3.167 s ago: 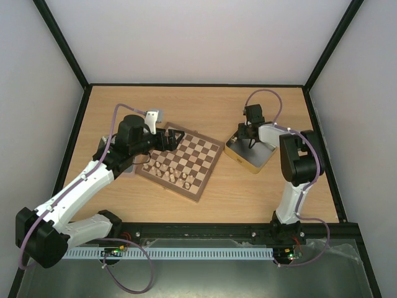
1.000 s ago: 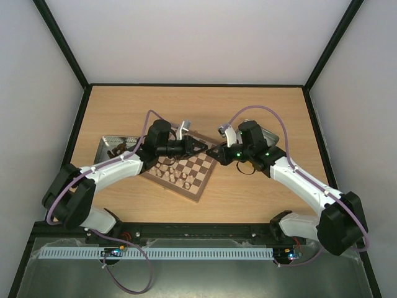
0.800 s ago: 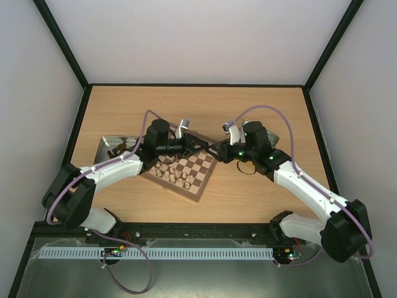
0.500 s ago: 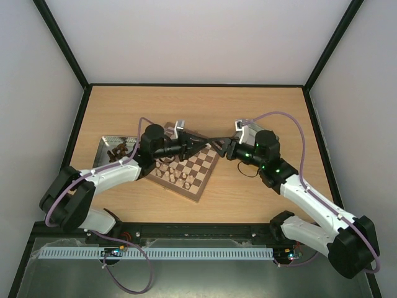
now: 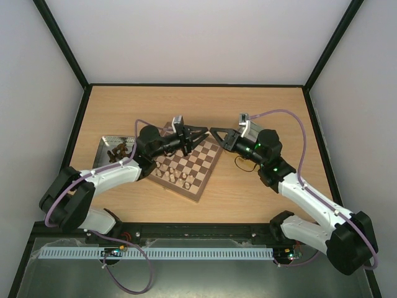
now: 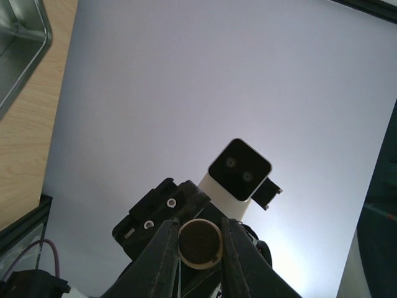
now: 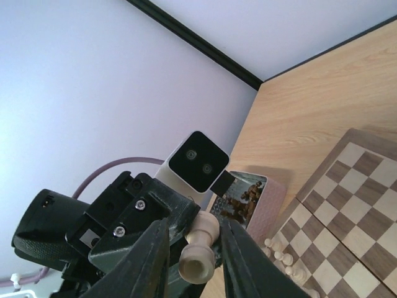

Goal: Set up the chess pieces on the board
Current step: Place the chess piece on the chessboard.

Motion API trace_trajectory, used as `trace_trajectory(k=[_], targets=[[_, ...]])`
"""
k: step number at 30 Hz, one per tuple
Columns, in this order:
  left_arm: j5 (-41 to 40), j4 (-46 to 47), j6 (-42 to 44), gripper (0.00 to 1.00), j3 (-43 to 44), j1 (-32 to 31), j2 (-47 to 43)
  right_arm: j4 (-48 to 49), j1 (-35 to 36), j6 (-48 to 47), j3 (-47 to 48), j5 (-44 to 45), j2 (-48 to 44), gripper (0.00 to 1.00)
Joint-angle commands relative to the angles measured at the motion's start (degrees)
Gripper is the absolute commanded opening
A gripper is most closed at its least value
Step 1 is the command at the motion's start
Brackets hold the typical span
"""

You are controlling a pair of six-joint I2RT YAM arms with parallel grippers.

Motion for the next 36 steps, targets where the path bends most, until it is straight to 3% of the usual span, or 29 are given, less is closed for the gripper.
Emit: trace_trajectory(k=[1, 9, 15, 17, 20, 24, 29, 36], targets=[[-1.59, 3.0, -2.11, 0.09, -0.15, -0.51, -0.04, 5.08, 0.29, 3.59, -0.36, -0.53, 0.96, 0.22], [-2.27, 3.12, -2.41, 0.09, 0.07, -0.52, 0.55, 6.0, 0.52, 4.97, -0.33, -1.9, 1.88, 0.25], [-1.97, 3.18, -2.38, 0.1, -0.04, -0.52, 0.87, 4.33, 0.55, 4.63, 0.42, -0.66, 2.08, 0.02], [-2.06, 1.41, -1.3, 0.17, -0.21, -0.52, 0.47, 1.9, 0.55, 3.69, 1.73, 0.08, 2.44, 0.02], [-4.31, -9.16, 6.32, 0.41, 0.34, -0.44, -2.03, -8.15, 0.55, -0.44, 5.4, 2.67, 3.56, 0.02], [-13.09, -30.07, 23.26, 0.61, 0.31, -0.06, -7.48, -28.7, 0.77, -10.08, 12.62, 8.78, 7.1, 0.02], [-25.82, -46.45, 38.57, 0.69, -0.54, 1.52, -14.5, -46.02, 4.58, -19.55, 17.8, 16.97, 12.27, 0.02], [-41.66, -60.18, 53.25, 0.73, 3.09, 5.41, -23.06, -58.82, 17.86, -23.48, 23.42, 25.52, 20.82, 0.02]])
